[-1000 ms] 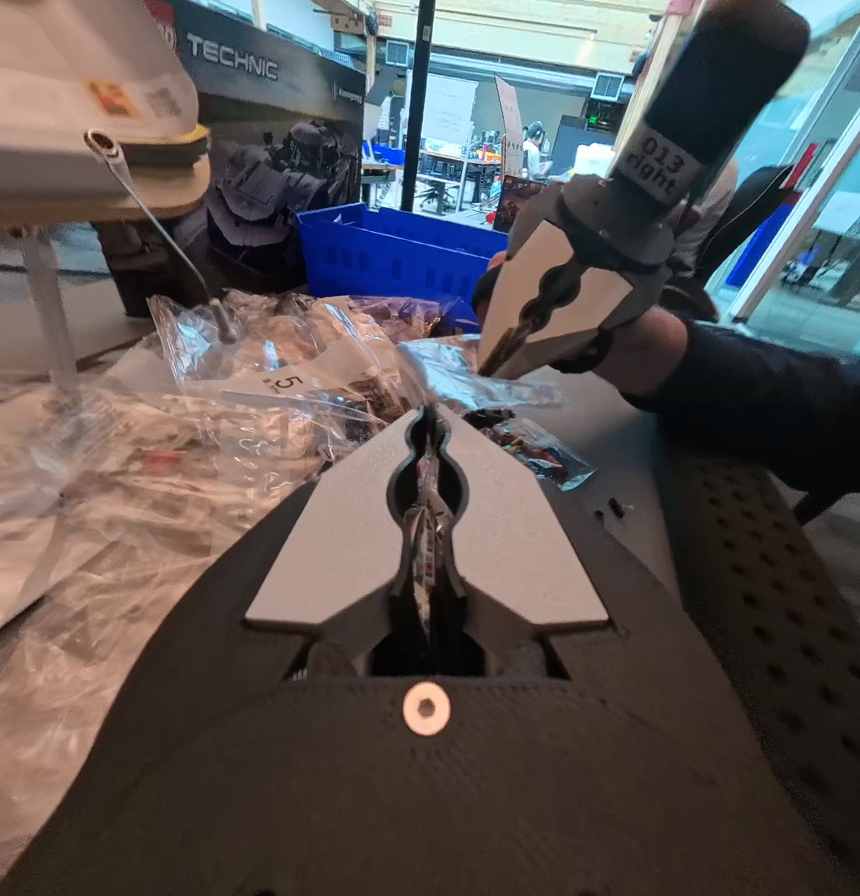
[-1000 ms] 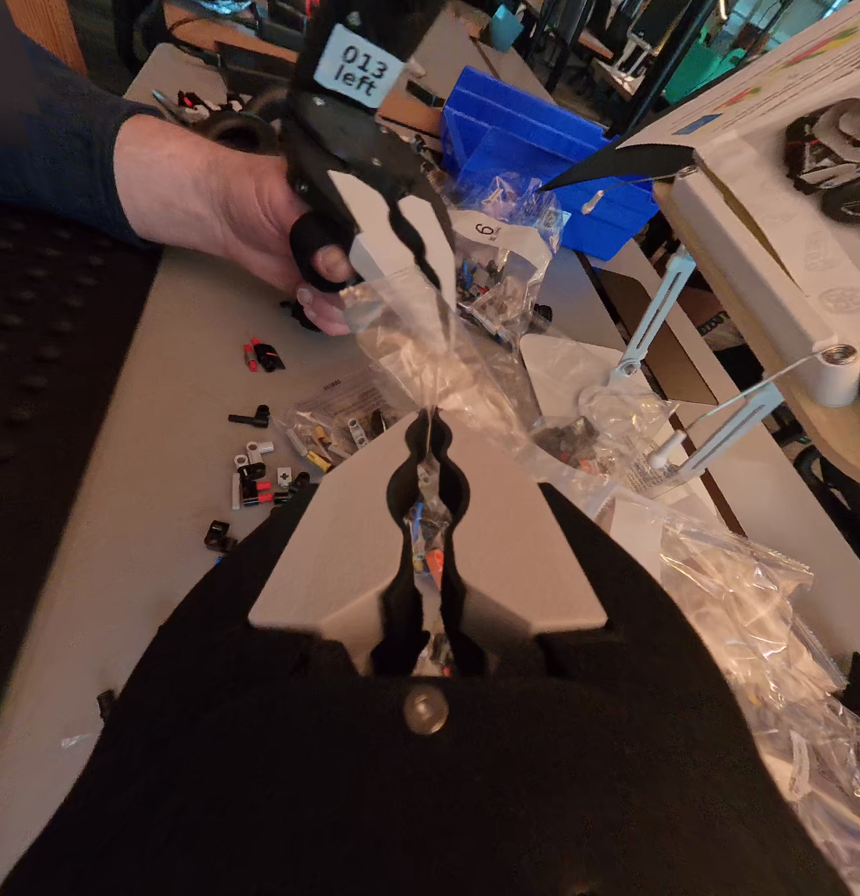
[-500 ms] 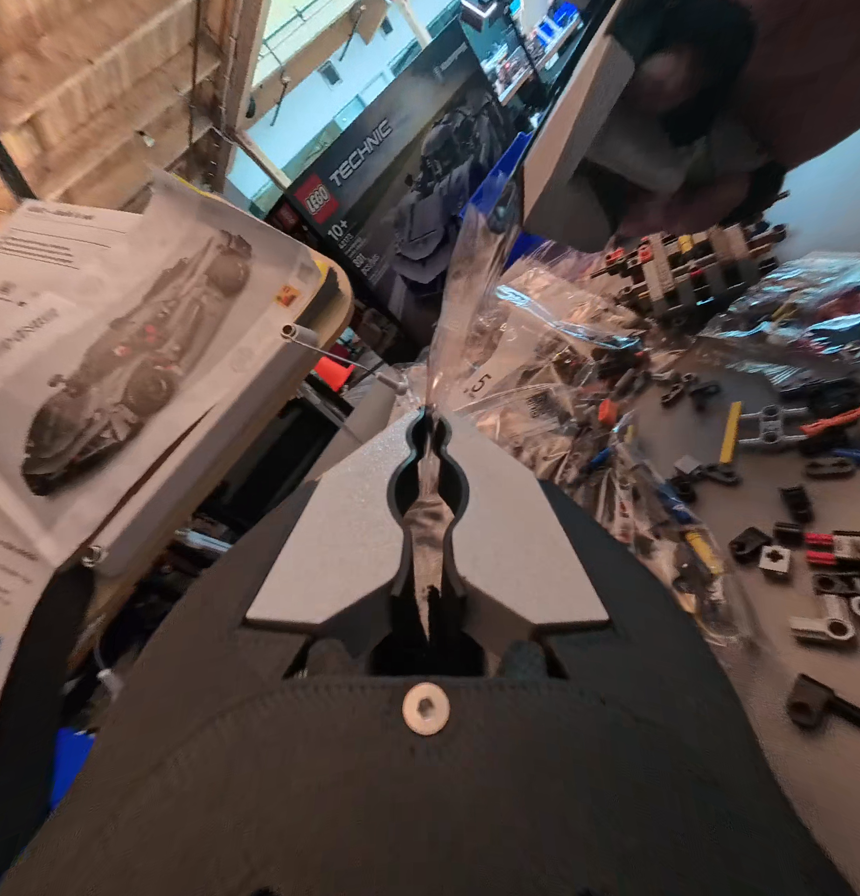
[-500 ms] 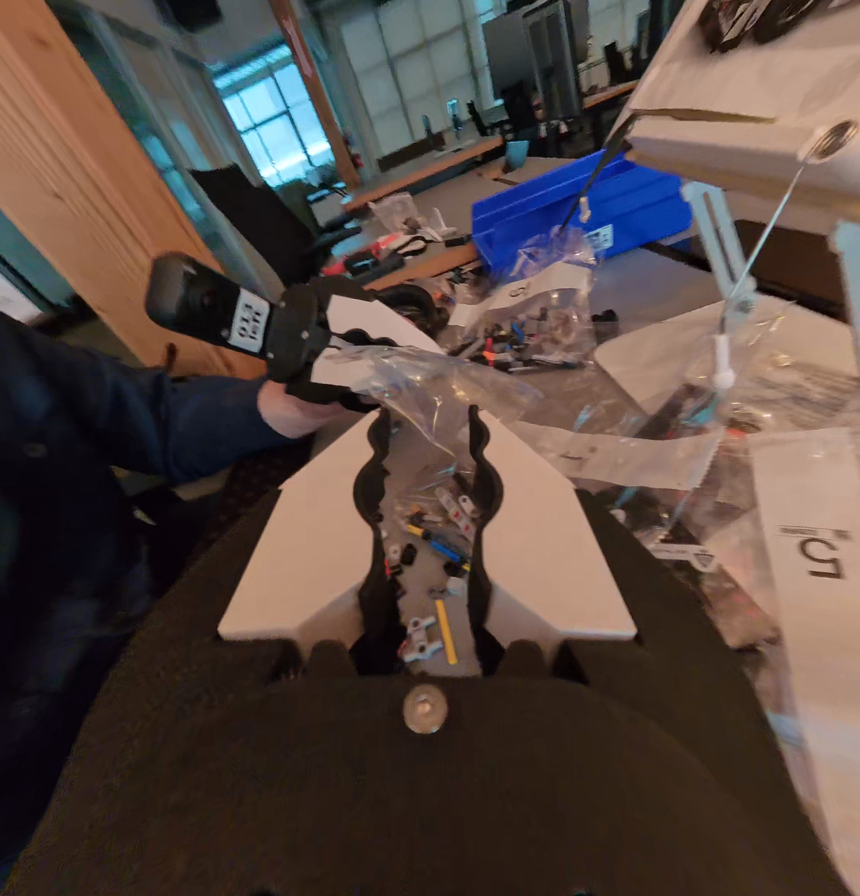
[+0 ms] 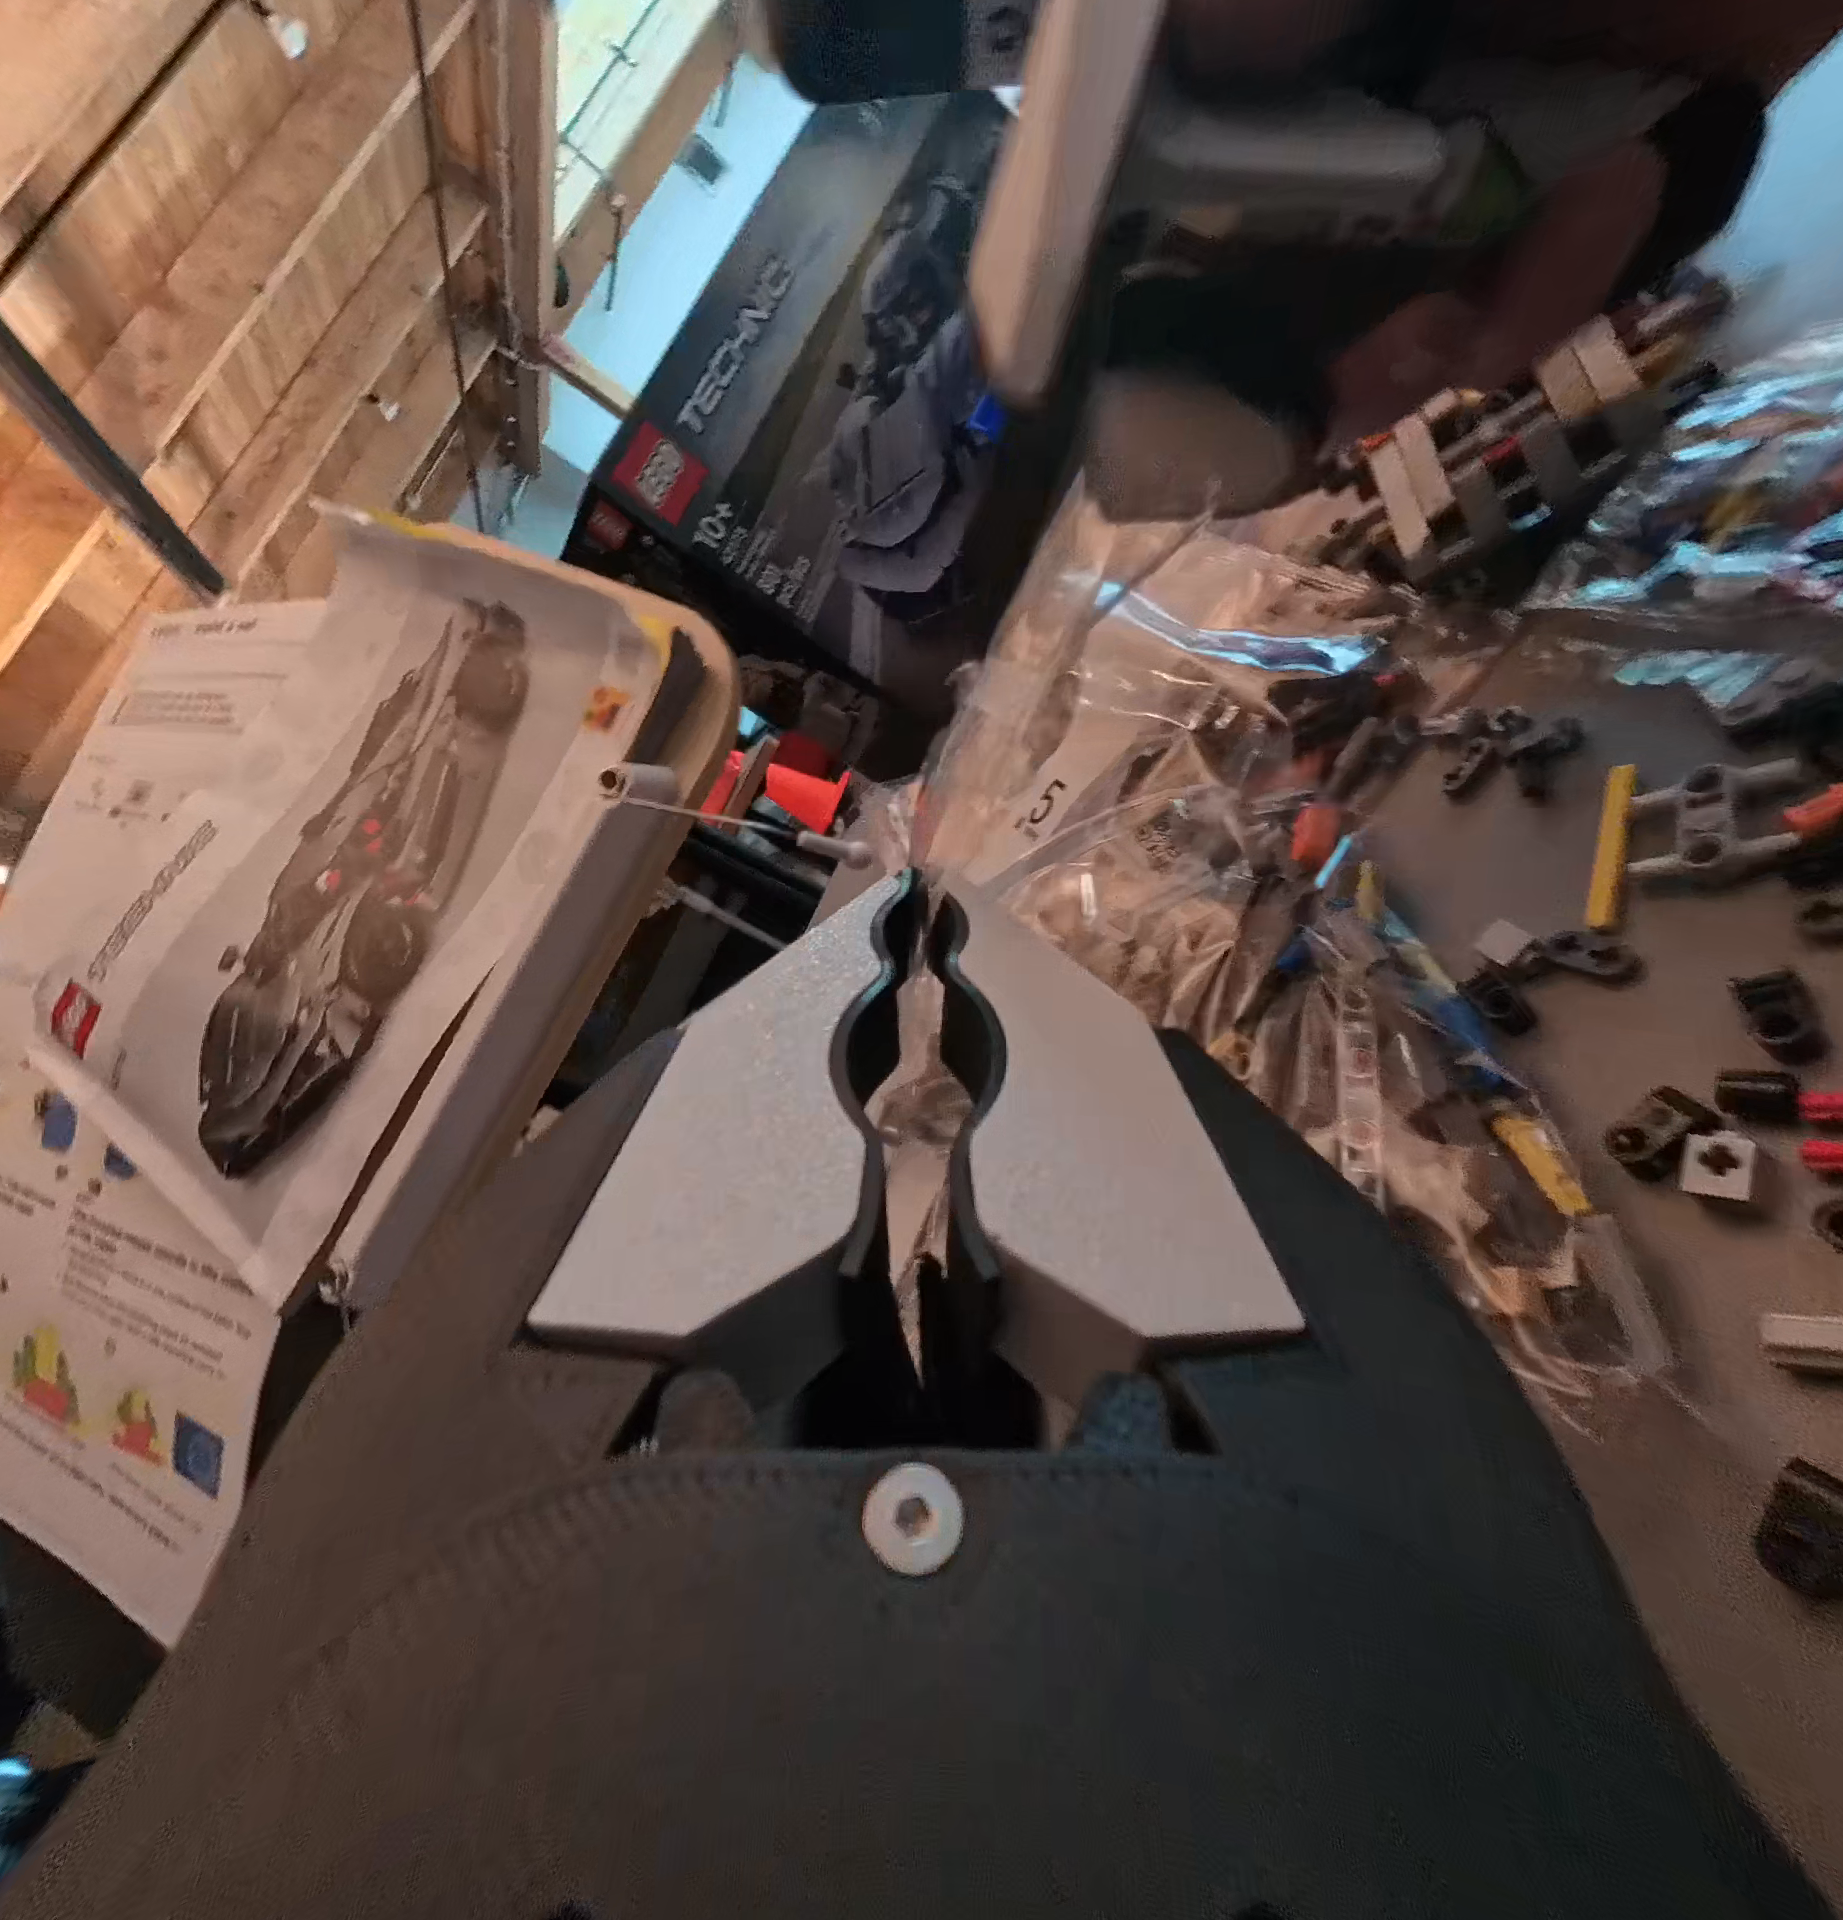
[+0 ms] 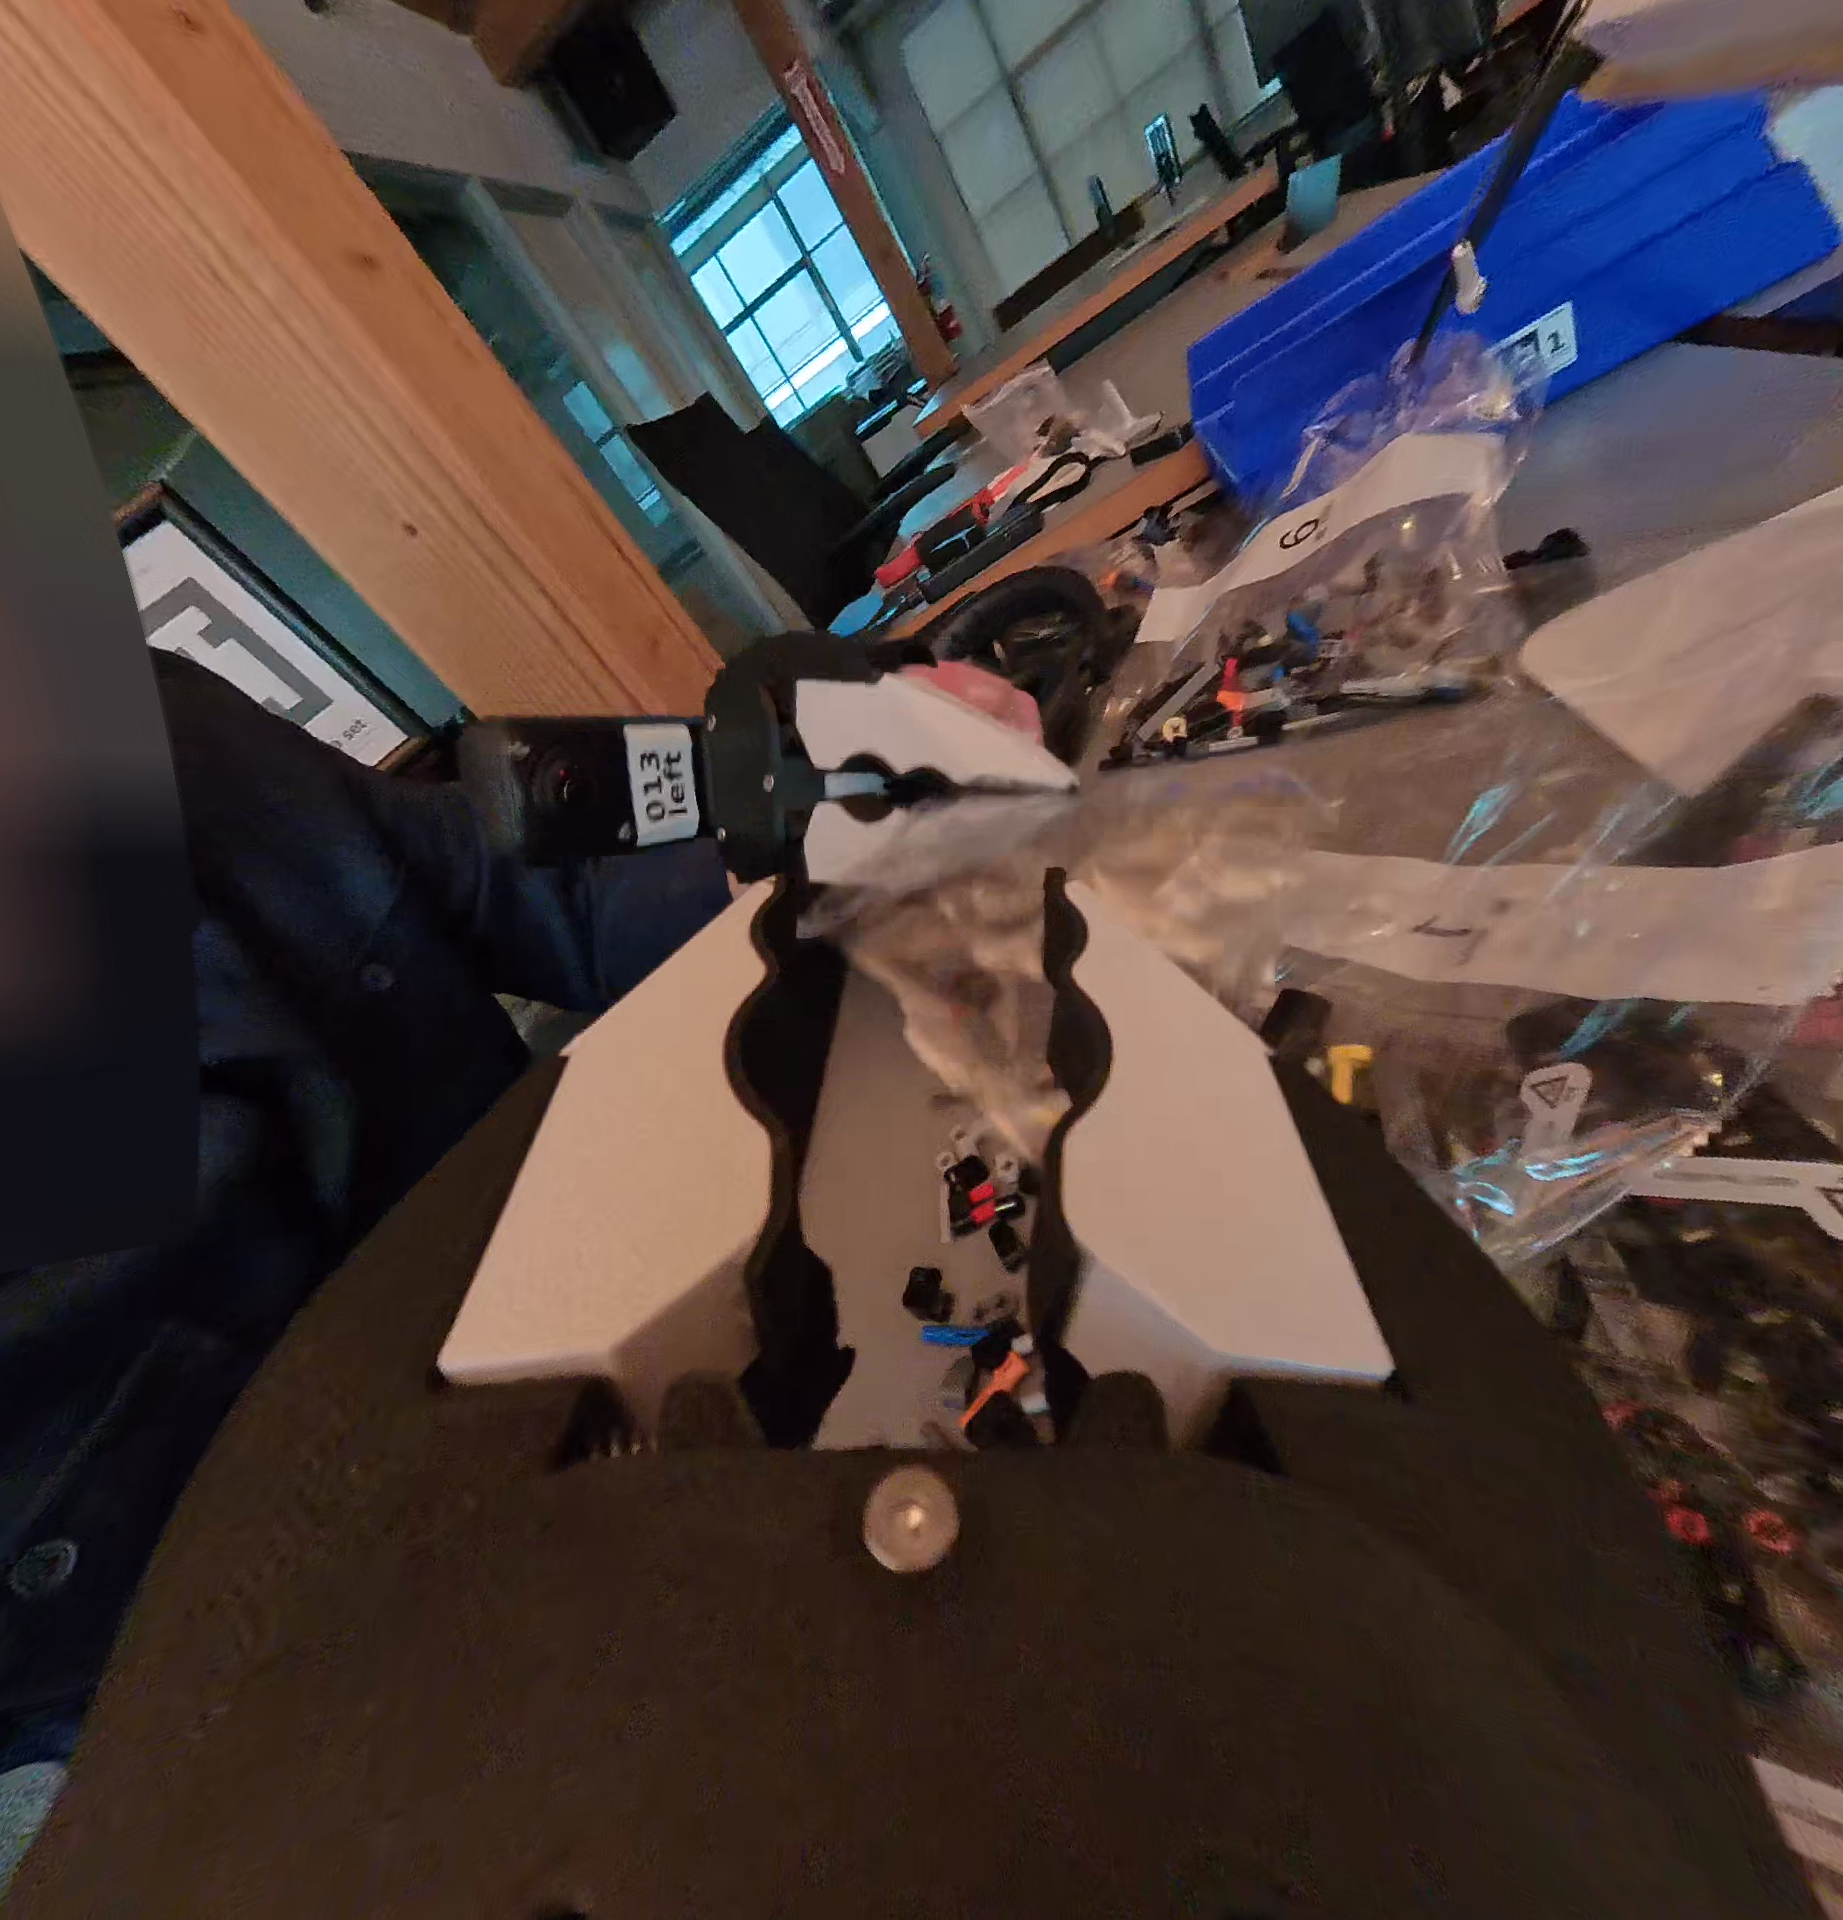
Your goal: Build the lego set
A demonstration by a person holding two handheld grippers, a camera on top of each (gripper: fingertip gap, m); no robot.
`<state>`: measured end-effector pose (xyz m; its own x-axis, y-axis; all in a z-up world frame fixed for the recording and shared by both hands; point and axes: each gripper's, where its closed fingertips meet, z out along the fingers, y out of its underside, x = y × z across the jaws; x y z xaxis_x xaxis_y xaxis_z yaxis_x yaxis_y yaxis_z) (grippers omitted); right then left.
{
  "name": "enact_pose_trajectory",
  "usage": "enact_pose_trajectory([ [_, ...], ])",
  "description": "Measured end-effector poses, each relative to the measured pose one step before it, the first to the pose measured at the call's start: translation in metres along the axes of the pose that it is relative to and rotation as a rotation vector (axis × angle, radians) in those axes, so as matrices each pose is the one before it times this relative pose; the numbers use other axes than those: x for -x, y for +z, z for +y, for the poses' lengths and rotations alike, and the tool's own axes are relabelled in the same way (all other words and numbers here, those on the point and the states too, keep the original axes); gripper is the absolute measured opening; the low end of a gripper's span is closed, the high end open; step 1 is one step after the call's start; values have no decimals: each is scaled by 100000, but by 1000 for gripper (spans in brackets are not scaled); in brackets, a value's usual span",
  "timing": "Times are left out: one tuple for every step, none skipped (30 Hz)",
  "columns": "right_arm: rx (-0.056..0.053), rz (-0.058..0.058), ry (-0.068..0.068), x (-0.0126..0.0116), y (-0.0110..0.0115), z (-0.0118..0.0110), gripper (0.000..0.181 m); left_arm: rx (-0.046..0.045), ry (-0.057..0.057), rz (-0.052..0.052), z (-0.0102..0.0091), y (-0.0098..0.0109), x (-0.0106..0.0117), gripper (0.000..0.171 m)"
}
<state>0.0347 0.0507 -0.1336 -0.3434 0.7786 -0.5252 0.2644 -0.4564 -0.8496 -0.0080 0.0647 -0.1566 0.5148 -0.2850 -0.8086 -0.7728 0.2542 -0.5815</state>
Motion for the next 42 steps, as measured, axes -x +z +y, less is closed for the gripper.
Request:
enact_pose_trajectory([
  [-558,220,-1100,26,42,-91,42,501,3006,919,-149,189,-555,0],
  [-418,-446,-1061,150,-64,-96,35,79,1903,986,-149,126,-424,0],
  [173,-467,-836,144,-140,-29,26,-47,976,553,-93,53,-226,0],
  [691,-4,-580,68,-138,59,21,179,635,-7,6,22,-45,0],
  [1367,435,-814,2,-75,177,13,378,335,-366,69,-3,88,0],
  [1470,975,-1522,-48,-6,203,6,0,-175,-319,25,-33,115,0],
  [1472,1323,-1336,-85,37,204,1,-272,-482,-456,-28,-59,168,0],
  [2007,1442,-14,-168,38,288,3,-217,-279,-712,-43,-73,204,0],
  [1639,1084,858,-170,-70,192,12,271,60,-739,38,-40,177,0],
  [274,1513,694,-250,-214,23,18,614,204,-416,107,-1,91,0],
  [227,3057,303,-492,-300,22,22,774,376,-896,104,12,145,0],
  [-8,2443,114,-438,-337,18,24,937,527,-1428,99,4,237,0],
  [-784,678,1432,-251,-312,-80,25,628,358,-1127,62,1,195,0],
  [-1369,529,2405,-303,-270,-129,27,561,261,-664,66,17,109,0],
  [-1208,146,2466,-264,-159,-72,29,266,313,-445,22,5,42,0],
  [481,-1220,2792,-69,24,200,31,-182,233,-635,-70,-23,76,0],
  [1827,-2311,2873,89,186,421,34,-75,222,-551,-72,-19,78,0],
  [2335,-1915,2982,23,303,525,40,-73,624,-467,-57,-23,45,0],
  [2662,-1011,2952,-135,364,581,44,-132,369,-430,-54,-25,40,0],
  [2516,-508,2663,-204,380,520,48,-173,-271,-527,-47,-35,108,0],
  [1047,-913,1344,-93,296,234,51,-138,-227,-739,-25,-38,174,0],
  [-615,-269,767,-121,156,-46,53,-114,-144,-387,1,-41,110,0],
  [-883,586,693,-249,1,-83,55,-403,-244,-141,-63,-43,54,0],
  [-1308,582,596,-310,-145,-149,56,-447,-107,-321,-84,-43,69,0],
  [-2364,-336,1013,-218,-226,-282,56,-418,-50,-211,-105,-35,43,0],
  [-2129,-1090,1993,-153,-198,-251,57,-665,-114,-135,-128,-43,35,0],
  [-1181,-952,1733,-111,-100,-121,60,-573,-137,-22,-108,-40,10,0],
  [-577,301,590,-183,-15,-54,62,-536,-53,-176,-98,-55,41,0],
  [-267,1247,-263,-193,49,-43,63,-332,-201,-471,-66,-47,121,0],
  [108,-36,-537,77,91,7,64,-157,-196,-414,-36,-40,117,0],
  [636,-611,12,142,105,74,65,-323,-100,-364,-55,-47,96,0],
  [824,-61,-14,9,88,146,65,-227,-135,-215,-47,-28,58,0],
  [373,-695,-116,78,77,93,65,-253,-125,-106,-51,-14,32,0],
  [-538,-1994,-797,336,44,-92,62,-27,225,184,-7,-1,-47,0],
  [-1589,-2362,-2425,536,4,-333,56,143,544,246,13,28,-82,0],
  [-1471,-1901,-3520,624,-45,-383,47,-47,399,481,-22,25,-142,0],
  [-751,-558,-3643,504,-82,-301,37,-125,-75,710,-24,28,-143,0],
  [-187,635,-3988,354,-109,-213,25,-26,-116,706,23,39,-126,0],
  [31,2036,-4103,123,-147,-140,11,52,-96,710,47,31,-129,0],
  [334,3097,-3794,-108,-149,-75,0,-364,-193,1098,-41,25,-184,0],
  [981,3065,-2878,-235,-126,49,0,-486,-358,1775,-72,43,-322,0],
  [1144,2446,-1825,-243,-113,93,0,-142,-661,1944,-7,62,-343,1],
])
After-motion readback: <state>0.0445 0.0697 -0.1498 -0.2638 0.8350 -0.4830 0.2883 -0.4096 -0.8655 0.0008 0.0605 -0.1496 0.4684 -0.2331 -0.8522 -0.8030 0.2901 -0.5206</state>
